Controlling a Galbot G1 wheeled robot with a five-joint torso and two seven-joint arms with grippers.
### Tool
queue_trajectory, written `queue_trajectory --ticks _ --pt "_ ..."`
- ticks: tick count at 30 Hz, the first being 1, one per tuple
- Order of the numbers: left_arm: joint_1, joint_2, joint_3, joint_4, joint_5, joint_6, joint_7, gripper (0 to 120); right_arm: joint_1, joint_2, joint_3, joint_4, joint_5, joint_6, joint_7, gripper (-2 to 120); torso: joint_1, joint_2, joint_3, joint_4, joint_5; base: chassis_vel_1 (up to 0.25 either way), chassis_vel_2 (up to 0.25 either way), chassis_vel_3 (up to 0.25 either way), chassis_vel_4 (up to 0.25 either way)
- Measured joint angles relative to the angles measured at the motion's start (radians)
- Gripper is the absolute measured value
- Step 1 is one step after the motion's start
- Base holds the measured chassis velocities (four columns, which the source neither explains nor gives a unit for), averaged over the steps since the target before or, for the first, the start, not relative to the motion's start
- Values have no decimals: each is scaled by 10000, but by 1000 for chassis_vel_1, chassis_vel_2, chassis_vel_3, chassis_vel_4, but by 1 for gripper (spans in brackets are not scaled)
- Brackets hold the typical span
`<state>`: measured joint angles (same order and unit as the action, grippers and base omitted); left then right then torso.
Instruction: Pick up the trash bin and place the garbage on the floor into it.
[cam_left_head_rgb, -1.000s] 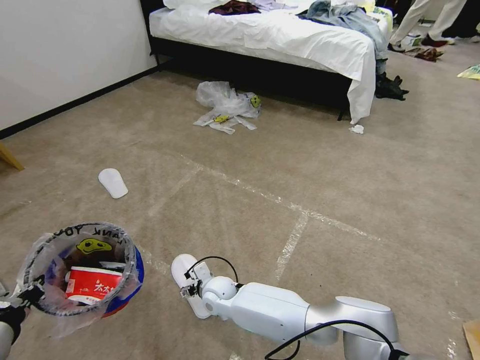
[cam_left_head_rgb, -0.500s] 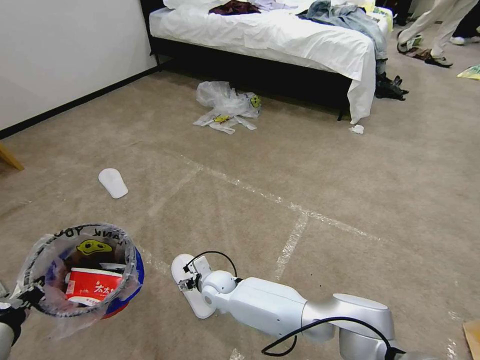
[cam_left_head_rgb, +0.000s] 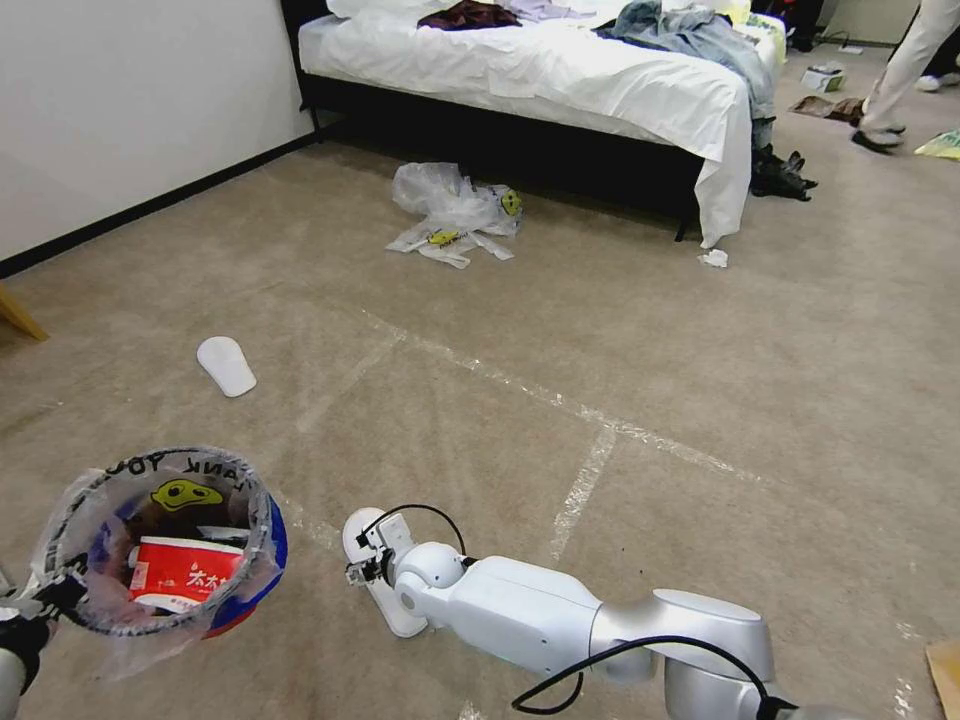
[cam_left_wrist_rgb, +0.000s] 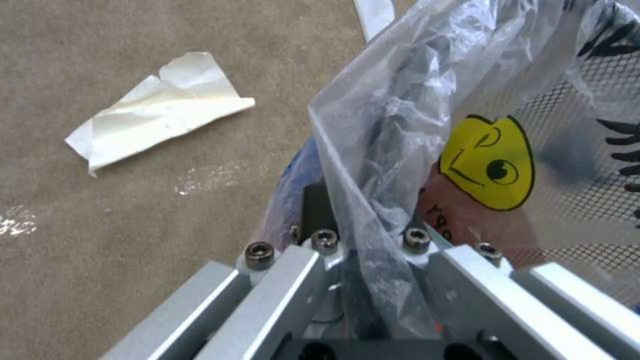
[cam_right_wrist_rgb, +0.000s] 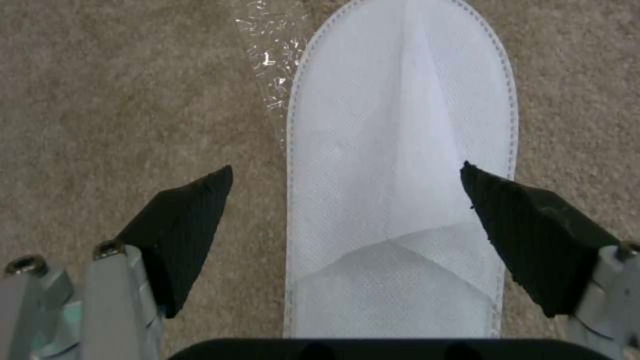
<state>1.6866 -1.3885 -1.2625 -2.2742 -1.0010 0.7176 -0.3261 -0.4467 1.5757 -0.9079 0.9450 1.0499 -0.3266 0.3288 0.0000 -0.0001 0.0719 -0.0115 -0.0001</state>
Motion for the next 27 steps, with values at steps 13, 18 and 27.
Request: queue_trajectory --ticks 13,18,27 --pt "-13 46 55 66 9 1 -4 1 -76 -22 272 -215 -168 107 -119 80 0 0 0 0 0 0 0 0 0" --pt "-8 52 76 67 13 1 -4 1 -92 -8 469 -405 -242 139 -241 81 0 1 0 0 0 0 0 0 0" --pt "21 7 83 -7 27 1 -7 1 -144 -9 537 -532 -320 177 -457 91 0 0 0 0 1 0 0 0 0"
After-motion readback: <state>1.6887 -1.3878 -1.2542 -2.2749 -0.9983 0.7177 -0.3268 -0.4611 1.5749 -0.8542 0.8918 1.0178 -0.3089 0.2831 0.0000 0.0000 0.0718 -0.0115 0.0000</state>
